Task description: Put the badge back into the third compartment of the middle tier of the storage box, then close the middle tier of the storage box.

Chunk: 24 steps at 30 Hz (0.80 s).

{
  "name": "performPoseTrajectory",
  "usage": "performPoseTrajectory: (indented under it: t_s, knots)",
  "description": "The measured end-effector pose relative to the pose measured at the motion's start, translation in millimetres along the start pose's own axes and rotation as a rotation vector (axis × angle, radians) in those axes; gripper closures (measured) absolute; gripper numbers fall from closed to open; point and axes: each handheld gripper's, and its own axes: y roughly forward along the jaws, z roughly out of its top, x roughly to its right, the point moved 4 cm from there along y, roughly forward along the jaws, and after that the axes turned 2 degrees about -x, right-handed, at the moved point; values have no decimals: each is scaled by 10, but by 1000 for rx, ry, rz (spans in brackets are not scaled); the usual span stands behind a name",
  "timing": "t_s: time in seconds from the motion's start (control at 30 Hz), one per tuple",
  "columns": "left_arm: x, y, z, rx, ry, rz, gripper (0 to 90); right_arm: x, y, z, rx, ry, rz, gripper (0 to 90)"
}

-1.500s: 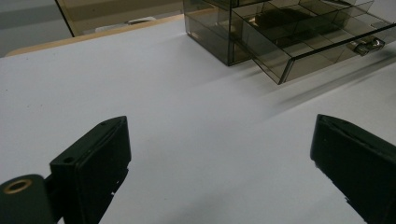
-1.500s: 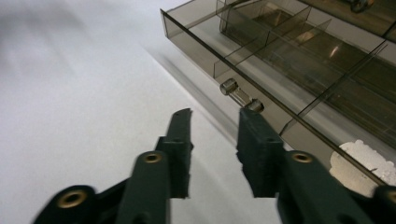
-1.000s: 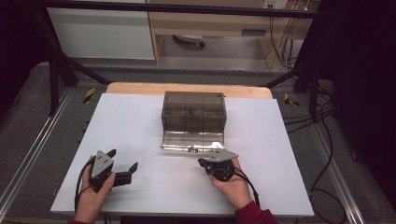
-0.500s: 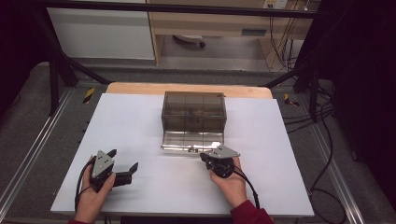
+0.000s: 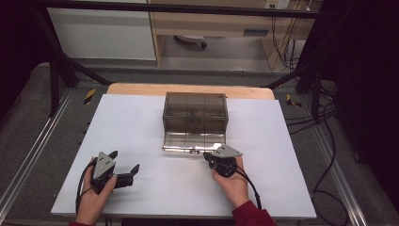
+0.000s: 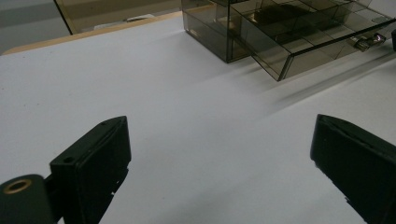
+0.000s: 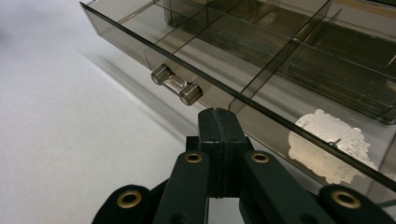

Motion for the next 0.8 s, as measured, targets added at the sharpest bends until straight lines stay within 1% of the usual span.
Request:
performPoseTrajectory:
  t_s: [0.17,0.33,0.4,0.5,0.8]
  knots:
    - [1,5,-4,-4,0,0,53,17,-2,2,-1,-1,-12,900]
    - [-5,2,-6,-3,-2,1,53,19,1,5,1,-1,-13,900]
    - [-5,-1,-4,-1,-3,2,53,18,3,6,2,-4,-14,900]
    - [2,-1,-1,0,-1,0,53,12,0,12,7,-26,-14,900]
    - [-1,-6,1,1,2,-1,53,23,7,9,2,-28,-21,900]
